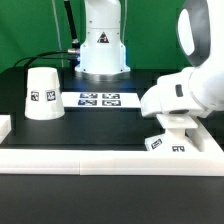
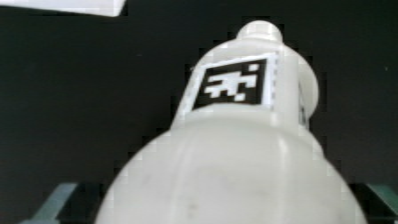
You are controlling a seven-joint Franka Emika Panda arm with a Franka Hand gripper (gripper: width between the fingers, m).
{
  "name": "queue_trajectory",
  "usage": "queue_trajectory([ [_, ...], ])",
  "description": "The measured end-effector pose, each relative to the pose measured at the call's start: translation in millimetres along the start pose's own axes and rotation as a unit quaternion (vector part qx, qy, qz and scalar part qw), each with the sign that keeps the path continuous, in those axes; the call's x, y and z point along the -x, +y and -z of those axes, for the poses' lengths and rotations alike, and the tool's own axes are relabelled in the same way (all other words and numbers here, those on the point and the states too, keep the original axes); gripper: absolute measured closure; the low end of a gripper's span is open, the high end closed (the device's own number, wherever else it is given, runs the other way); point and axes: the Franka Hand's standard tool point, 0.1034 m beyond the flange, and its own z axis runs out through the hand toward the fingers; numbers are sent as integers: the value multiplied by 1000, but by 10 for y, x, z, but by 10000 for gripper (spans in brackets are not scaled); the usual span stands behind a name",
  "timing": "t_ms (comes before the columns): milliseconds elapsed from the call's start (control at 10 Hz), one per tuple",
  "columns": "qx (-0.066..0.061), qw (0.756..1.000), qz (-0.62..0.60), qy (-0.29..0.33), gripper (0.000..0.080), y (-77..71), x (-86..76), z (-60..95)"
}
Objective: Assemble lamp
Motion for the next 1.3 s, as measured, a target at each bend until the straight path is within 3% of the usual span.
queue_trajectory([
  [400, -16, 999, 34, 11, 223, 231, 341, 475],
  [700, -19, 998, 37, 43, 223, 342, 528, 807],
  [900, -19, 997, 36, 68, 223, 341, 455, 822],
  [1200, -10, 978, 41, 202, 223, 396, 306, 916],
  [1300, -7, 973, 45, 224, 223, 446, 326, 926],
])
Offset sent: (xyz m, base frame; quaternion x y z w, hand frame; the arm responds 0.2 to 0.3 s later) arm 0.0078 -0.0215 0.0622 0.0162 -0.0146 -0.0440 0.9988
